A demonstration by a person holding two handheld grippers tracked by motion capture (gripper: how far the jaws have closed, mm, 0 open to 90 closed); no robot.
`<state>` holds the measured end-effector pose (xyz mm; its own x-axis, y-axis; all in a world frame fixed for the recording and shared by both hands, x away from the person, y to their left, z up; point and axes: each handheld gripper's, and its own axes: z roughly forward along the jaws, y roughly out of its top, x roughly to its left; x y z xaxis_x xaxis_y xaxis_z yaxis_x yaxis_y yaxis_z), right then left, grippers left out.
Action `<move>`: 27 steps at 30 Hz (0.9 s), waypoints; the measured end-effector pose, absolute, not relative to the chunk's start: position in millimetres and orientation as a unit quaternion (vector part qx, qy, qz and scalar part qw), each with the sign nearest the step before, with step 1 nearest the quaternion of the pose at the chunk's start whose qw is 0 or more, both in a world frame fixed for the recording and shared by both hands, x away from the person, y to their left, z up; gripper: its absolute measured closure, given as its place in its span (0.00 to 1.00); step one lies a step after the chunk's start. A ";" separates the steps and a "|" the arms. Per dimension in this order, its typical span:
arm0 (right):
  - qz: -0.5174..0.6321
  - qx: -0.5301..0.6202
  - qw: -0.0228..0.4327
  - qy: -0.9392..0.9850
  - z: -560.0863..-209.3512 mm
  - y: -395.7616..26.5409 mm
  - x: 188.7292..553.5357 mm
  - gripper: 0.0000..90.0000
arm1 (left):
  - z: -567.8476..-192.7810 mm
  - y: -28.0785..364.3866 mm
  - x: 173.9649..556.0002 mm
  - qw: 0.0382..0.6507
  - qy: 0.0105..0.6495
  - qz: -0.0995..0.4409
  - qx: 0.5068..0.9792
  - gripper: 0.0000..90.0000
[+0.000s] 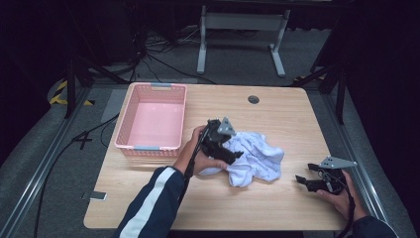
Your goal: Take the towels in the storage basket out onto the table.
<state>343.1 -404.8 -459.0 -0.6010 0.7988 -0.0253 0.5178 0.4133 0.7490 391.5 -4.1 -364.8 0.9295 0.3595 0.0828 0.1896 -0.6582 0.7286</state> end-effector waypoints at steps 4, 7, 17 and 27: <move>0.409 0.376 0.200 0.807 -438.1 -391.1 344.4 0.26 | -405.3 -3.7 360.1 0.334 0.138 0.132 0.923 0.27; 0.423 0.344 0.194 0.816 -426.4 -374.2 348.7 0.25 | -424.1 -8.1 355.5 0.322 0.136 0.130 0.928 0.29; 0.364 0.291 0.226 0.855 -416.1 -296.1 399.0 0.49 | -453.8 -11.6 373.9 0.322 0.161 0.105 0.927 0.70; 0.343 0.342 0.271 0.832 -406.1 -333.3 396.6 0.87 | -445.6 17.1 360.5 0.313 0.146 0.109 0.932 1.00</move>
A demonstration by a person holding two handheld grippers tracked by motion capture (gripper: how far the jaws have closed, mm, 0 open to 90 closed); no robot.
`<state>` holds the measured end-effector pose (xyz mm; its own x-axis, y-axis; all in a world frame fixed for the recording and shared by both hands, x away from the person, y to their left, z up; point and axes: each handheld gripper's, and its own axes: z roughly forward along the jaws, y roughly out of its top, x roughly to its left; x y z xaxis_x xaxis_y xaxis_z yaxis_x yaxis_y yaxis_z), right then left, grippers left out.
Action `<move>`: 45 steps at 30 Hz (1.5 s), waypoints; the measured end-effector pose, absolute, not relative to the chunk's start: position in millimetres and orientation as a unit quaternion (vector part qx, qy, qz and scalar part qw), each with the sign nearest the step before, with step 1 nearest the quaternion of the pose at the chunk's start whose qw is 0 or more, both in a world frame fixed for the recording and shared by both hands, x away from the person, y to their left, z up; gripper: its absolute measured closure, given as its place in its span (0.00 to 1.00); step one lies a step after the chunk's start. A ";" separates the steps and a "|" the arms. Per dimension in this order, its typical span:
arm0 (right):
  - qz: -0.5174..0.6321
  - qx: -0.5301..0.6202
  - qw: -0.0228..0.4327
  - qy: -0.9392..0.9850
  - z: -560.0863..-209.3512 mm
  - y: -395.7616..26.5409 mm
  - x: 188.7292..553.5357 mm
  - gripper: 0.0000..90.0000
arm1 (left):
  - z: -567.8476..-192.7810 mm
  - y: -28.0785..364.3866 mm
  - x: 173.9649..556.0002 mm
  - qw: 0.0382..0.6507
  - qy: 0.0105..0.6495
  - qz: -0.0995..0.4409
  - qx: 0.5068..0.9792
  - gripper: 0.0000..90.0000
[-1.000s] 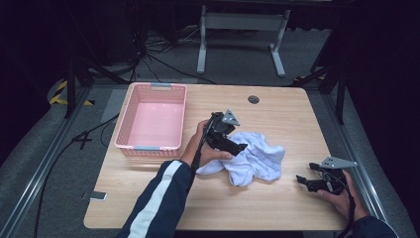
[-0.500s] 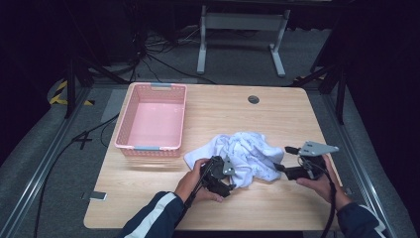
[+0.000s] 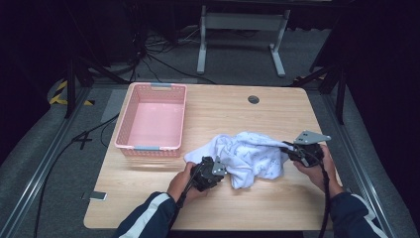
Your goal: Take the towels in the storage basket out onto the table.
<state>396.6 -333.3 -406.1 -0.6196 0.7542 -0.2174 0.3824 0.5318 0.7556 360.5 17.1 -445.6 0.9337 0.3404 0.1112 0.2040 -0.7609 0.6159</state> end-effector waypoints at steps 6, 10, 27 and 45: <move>0.323 0.400 0.323 0.794 -404.3 -358.6 402.6 0.69 | -447.5 36.7 368.5 0.348 0.211 0.123 0.905 0.56; 0.328 0.404 0.308 0.796 -406.0 -357.9 401.1 0.48 | -457.9 27.4 375.5 0.326 0.218 0.132 0.911 0.36; 0.341 0.283 0.174 0.879 -436.7 -304.6 372.2 0.52 | -458.3 21.0 384.5 0.321 0.199 0.129 0.917 0.95; 0.340 0.404 0.302 0.794 -396.4 -390.5 376.9 0.93 | -432.8 94.2 341.7 0.314 0.224 0.190 0.903 0.95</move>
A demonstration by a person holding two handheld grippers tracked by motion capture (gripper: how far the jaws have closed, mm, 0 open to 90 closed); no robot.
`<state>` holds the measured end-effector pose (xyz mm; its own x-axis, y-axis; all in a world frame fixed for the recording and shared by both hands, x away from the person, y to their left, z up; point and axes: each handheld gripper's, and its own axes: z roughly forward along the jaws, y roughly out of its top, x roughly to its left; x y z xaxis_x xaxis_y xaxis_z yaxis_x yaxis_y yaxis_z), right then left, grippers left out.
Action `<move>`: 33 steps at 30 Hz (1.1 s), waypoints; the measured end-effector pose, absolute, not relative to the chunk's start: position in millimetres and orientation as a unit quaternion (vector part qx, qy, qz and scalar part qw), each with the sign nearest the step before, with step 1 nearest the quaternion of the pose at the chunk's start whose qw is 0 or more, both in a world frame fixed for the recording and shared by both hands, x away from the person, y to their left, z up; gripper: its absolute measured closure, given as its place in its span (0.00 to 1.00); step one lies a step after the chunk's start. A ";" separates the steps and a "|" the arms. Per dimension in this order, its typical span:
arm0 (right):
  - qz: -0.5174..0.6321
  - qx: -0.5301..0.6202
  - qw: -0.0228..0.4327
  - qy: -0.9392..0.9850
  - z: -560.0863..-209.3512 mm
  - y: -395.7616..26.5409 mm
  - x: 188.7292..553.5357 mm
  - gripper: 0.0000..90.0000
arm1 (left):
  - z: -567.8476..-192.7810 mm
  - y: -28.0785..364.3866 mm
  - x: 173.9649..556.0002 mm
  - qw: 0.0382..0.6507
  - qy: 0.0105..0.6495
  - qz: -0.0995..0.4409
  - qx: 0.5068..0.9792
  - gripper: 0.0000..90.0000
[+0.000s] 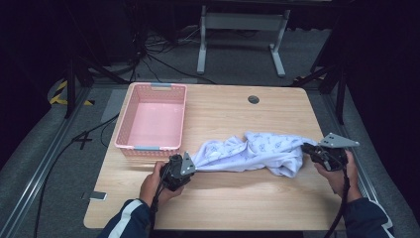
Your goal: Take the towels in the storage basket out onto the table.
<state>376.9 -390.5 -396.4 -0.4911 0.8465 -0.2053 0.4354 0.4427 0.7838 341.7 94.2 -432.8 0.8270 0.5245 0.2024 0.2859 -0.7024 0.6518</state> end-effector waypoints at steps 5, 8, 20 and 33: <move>0.298 0.451 0.328 0.775 -401.8 -409.7 385.9 0.94 | -435.1 108.1 322.4 0.300 0.227 0.179 0.909 0.94; 0.304 0.459 0.311 0.775 -406.0 -415.7 387.9 0.93 | -438.4 108.6 307.1 0.307 0.215 0.144 0.916 0.91; 0.331 0.453 0.316 0.765 -399.3 -408.0 380.4 0.58 | -420.5 100.4 299.1 0.390 0.222 0.130 0.884 0.45; 0.310 0.374 0.221 0.846 -417.3 -365.6 343.3 0.43 | -452.5 66.6 374.4 0.303 0.243 0.114 0.914 0.55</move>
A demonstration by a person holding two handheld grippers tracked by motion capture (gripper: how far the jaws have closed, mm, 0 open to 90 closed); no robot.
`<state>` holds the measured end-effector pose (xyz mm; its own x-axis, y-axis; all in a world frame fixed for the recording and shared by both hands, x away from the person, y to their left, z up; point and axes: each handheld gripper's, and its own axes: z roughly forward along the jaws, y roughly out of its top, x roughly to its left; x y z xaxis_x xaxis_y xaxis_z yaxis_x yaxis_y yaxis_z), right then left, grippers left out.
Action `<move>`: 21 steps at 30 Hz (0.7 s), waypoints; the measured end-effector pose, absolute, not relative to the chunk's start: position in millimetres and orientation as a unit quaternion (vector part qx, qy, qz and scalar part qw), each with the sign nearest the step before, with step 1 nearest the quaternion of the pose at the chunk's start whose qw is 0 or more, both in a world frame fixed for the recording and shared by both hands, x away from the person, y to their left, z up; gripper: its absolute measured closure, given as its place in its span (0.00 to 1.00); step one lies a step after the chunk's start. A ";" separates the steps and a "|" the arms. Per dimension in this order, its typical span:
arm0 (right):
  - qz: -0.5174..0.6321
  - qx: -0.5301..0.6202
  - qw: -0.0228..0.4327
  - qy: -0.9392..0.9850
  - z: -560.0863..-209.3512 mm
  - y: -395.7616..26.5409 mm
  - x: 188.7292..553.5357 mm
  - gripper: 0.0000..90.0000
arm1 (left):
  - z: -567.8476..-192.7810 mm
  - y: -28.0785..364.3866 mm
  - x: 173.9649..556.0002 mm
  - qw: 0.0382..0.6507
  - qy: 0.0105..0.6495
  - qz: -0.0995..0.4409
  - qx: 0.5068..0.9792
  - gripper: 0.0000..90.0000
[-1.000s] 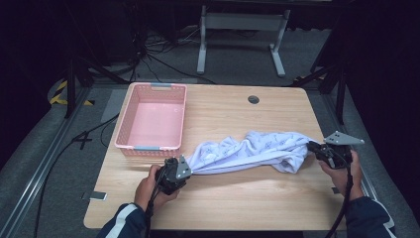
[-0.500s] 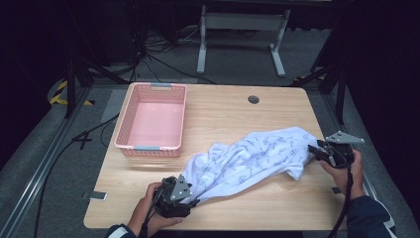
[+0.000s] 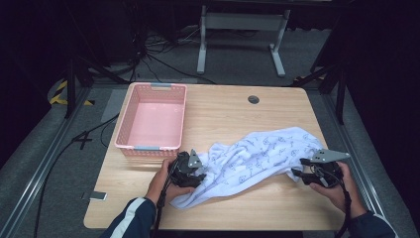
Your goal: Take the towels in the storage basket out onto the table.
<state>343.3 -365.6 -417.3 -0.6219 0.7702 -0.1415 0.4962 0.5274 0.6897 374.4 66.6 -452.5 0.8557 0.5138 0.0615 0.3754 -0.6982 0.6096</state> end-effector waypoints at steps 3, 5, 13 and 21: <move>0.288 0.389 0.236 0.843 -429.7 -370.1 353.3 0.34 | -454.2 65.3 373.0 0.295 0.235 0.102 0.921 0.66; 0.298 0.402 0.229 0.835 -437.6 -377.0 361.0 0.33 | -452.4 64.1 370.2 0.288 0.220 0.099 0.927 0.80; 0.289 0.410 0.240 0.831 -438.8 -382.5 368.8 0.81 | -443.5 73.6 356.8 0.292 0.216 0.111 0.925 0.92; 0.255 0.456 0.299 0.799 -433.5 -395.0 382.3 0.82 | -438.1 85.3 314.2 0.327 0.198 0.049 0.923 0.89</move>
<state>382.3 -395.0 -433.5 -0.4056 0.8807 -0.2445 0.5762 0.4540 0.6797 314.2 85.3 -438.1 0.9168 0.3974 -0.0400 0.3337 -0.7071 0.6235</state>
